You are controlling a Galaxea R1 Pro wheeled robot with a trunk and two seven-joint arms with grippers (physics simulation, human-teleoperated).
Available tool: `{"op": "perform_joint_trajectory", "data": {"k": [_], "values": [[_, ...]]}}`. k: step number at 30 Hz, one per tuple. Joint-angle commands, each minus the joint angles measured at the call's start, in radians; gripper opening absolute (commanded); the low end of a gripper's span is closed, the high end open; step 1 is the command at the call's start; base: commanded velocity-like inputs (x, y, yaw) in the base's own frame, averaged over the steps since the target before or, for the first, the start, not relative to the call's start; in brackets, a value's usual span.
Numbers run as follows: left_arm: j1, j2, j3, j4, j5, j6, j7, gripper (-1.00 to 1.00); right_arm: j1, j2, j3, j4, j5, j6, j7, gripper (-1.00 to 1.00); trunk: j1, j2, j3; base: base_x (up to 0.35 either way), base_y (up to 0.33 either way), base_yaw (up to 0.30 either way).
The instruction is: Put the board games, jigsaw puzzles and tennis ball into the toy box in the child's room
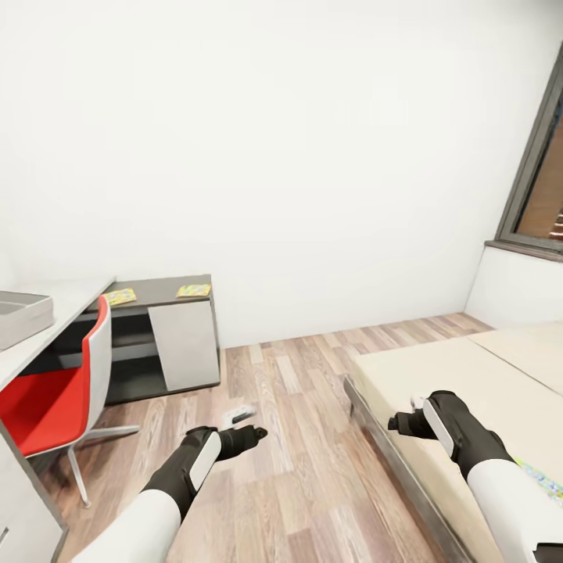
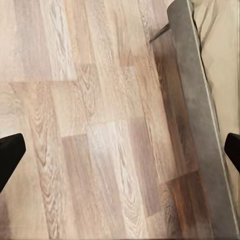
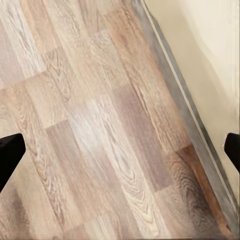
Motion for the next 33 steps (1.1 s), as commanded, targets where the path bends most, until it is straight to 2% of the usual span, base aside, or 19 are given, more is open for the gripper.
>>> {"op": "perform_joint_trajectory", "data": {"k": [1,13,16,21,27,33], "values": [[0.000,-0.001,0.005,-0.002,0.005,0.005,-0.003,1.00,0.000,0.000,-0.001,-0.001,-0.001,0.004,0.005,1.00,0.000,-0.001,-0.001,0.000,0.000,-0.287],[0.000,-0.002,0.001,-0.006,0.015,-0.003,-0.001,1.00,-0.001,-0.002,-0.001,-0.003,0.000,0.003,0.043,1.00,0.000,-0.001,-0.001,0.000,0.000,-0.287],[0.000,-0.002,-0.013,-0.009,0.013,-0.006,0.006,1.00,-0.001,-0.004,-0.001,-0.004,0.000,0.003,0.055,1.00,0.000,-0.001,-0.001,0.000,0.000,-0.287],[0.000,-0.001,-0.068,-0.012,0.016,-0.010,0.018,1.00,-0.001,-0.007,-0.001,-0.013,0.001,0.002,0.082,1.00,0.000,-0.001,-0.001,0.000,0.000,-0.287],[-0.001,-0.001,-0.090,-0.013,0.025,-0.010,0.016,1.00,0.000,-0.009,-0.001,-0.030,0.002,0.002,0.097,1.00,0.000,-0.001,-0.001,0.000,0.000,-0.287],[-0.001,0.000,-0.107,-0.014,0.071,-0.011,0.015,1.00,0.011,-0.010,-0.001,-0.059,0.003,0.001,0.108,1.00,0.000,-0.001,-0.001,0.000,0.000,-0.287]]}}
